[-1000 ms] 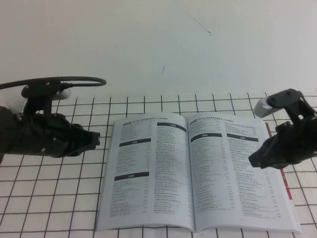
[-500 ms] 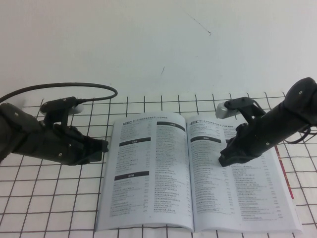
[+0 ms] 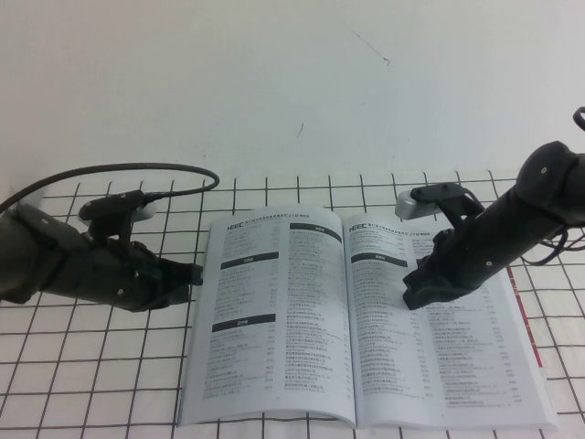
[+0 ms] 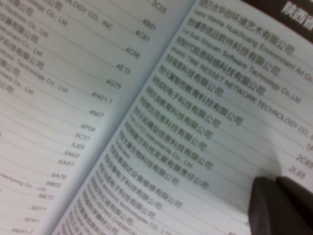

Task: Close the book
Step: 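Close the open booklet and leave it lying on the table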

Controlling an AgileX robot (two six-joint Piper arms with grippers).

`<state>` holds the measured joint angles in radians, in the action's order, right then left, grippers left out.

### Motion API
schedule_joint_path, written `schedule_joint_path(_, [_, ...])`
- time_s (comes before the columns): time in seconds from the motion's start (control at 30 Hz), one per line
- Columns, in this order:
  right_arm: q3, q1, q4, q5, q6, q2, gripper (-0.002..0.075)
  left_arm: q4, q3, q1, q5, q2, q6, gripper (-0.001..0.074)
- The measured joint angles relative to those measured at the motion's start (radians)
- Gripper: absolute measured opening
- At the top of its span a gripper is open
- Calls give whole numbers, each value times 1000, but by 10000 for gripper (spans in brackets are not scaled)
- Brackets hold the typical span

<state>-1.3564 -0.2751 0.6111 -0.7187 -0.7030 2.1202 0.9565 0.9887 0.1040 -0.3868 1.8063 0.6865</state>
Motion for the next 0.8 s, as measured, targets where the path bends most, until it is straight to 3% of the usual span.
schedule_joint_path(0.33, [0,0,-2,-1,1,0,-2,39,7,27,0,82,0,-4])
schedule_joint_path(0.53, [0,0,-3,-4,1,0,-2,78,7,119,6,87,3,-4])
schedule_joint_path(0.8, [0,2,11,-8,1,0,-2,286,44,220,-75,93,109,-4])
